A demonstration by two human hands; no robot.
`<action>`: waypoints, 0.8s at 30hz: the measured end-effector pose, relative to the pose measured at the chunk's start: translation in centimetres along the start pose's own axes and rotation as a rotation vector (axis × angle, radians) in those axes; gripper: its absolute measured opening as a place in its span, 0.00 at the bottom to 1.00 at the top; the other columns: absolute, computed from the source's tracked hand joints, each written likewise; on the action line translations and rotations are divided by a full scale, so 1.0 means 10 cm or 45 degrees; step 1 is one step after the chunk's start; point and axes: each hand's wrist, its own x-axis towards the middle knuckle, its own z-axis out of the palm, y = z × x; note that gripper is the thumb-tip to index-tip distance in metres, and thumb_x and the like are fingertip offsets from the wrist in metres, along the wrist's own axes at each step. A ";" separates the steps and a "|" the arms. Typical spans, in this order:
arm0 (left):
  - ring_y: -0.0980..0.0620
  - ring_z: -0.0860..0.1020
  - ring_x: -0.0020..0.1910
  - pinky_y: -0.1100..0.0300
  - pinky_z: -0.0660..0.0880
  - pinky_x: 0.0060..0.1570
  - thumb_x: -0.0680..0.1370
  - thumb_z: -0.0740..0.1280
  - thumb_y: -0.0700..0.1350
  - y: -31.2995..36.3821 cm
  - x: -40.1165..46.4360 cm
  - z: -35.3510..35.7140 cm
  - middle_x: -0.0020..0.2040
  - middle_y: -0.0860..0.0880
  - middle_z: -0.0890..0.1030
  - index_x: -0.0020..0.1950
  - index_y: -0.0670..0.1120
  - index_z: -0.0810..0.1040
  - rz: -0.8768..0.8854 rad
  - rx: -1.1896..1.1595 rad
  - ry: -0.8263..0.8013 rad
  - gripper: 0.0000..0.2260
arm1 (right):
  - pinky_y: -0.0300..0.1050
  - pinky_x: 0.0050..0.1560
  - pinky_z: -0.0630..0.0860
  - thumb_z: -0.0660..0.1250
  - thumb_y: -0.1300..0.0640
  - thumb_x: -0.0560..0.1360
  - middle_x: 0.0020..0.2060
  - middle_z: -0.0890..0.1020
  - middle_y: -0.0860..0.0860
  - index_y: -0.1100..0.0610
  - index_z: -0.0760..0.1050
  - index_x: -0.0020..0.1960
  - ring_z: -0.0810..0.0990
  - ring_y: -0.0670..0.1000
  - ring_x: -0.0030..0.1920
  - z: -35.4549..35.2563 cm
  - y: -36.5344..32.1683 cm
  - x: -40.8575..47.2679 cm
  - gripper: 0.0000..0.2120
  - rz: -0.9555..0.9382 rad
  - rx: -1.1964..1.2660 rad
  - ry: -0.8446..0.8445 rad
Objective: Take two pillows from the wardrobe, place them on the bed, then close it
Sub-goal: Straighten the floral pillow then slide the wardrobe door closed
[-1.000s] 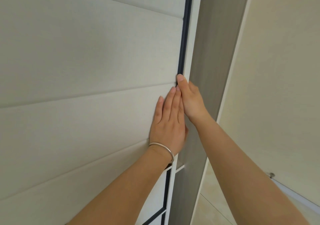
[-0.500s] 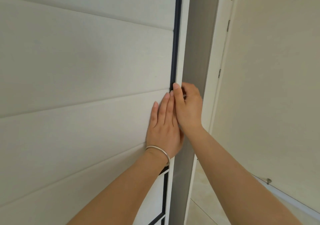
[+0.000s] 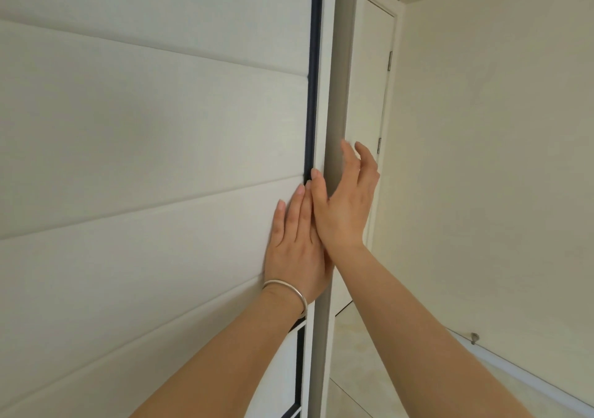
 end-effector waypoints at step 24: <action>0.47 0.49 0.75 0.50 0.37 0.72 0.75 0.47 0.53 0.19 0.12 0.17 0.77 0.44 0.56 0.75 0.40 0.47 0.033 -0.024 -0.097 0.31 | 0.53 0.68 0.65 0.60 0.46 0.78 0.67 0.72 0.52 0.57 0.62 0.72 0.68 0.52 0.67 -0.02 0.21 0.12 0.27 0.293 0.069 -0.200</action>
